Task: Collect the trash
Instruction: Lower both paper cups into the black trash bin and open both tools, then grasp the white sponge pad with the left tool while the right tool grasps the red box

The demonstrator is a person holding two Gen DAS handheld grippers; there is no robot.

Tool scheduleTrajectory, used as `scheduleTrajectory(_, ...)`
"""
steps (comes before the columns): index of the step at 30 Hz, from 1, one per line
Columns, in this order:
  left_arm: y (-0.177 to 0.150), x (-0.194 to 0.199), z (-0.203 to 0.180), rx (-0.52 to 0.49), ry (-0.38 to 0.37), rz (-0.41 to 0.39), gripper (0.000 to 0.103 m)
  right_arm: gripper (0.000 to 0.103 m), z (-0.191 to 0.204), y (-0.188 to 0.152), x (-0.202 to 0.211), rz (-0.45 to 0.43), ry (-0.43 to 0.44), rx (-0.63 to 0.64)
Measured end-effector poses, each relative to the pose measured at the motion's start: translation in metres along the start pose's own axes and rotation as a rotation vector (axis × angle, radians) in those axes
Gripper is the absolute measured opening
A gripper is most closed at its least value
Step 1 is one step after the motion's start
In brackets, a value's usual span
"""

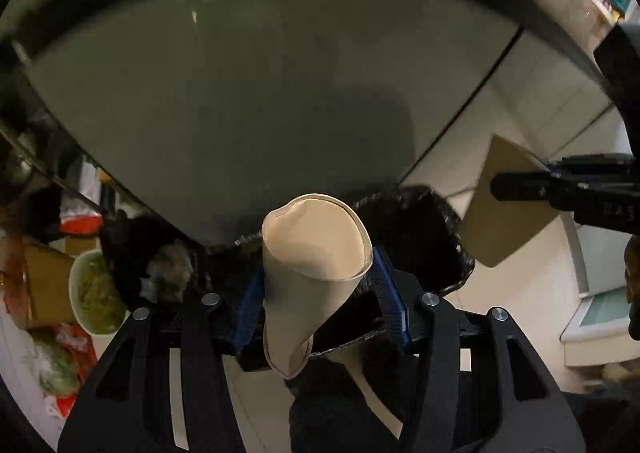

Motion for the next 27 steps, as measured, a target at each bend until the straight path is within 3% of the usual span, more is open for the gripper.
scheduleTrajectory(1,-0.004,-0.01,-0.001,0.003,0.0,0.017,0.065,0.024,-0.003,-0.002,-0.006,0.006,-0.01,0.002)
scheduleTrajectory(2,-0.005,-0.017,0.001,0.003,0.021,0.025,0.085,0.054,-0.007,-0.004,-0.015,0.011,-0.031,0.006)
scheduleTrajectory(4,-0.01,-0.02,0.004,0.011,0.035,0.008,0.091,0.083,-0.013,-0.003,-0.021,-0.001,-0.045,-0.004)
scheduleTrajectory(8,-0.007,-0.011,0.009,0.023,0.04,-0.008,0.091,0.082,-0.022,-0.002,-0.011,-0.017,-0.074,-0.014)
scheduleTrajectory(13,0.024,0.061,0.018,0.04,0.042,-0.105,0.091,0.083,-0.013,0.019,0.059,-0.094,-0.052,0.005)
scheduleTrajectory(17,0.069,0.133,0.028,0.066,0.061,-0.249,0.093,0.094,0.034,0.08,0.159,-0.303,0.049,0.064)
scheduleTrajectory(20,0.109,0.176,0.034,0.059,0.111,-0.365,0.094,0.098,0.052,0.146,0.209,-0.493,0.063,0.13)
scheduleTrajectory(24,0.155,0.2,0.036,0.074,0.147,-0.464,0.094,0.098,0.043,0.231,0.218,-0.61,0.006,0.193)
scheduleTrajectory(27,0.181,0.209,0.037,0.081,0.18,-0.518,0.094,0.098,0.031,0.271,0.193,-0.576,-0.03,0.203)
Point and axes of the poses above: each gripper's, at about its wrist camera, not at the fingertips, and x roughly against the way its jaws point, z to its left, y to its top, the point moved 9 cm from there along -x, roughly the way its jaws point, and after that the axes turned 7 degrees about -z, right-handed, at the moved point
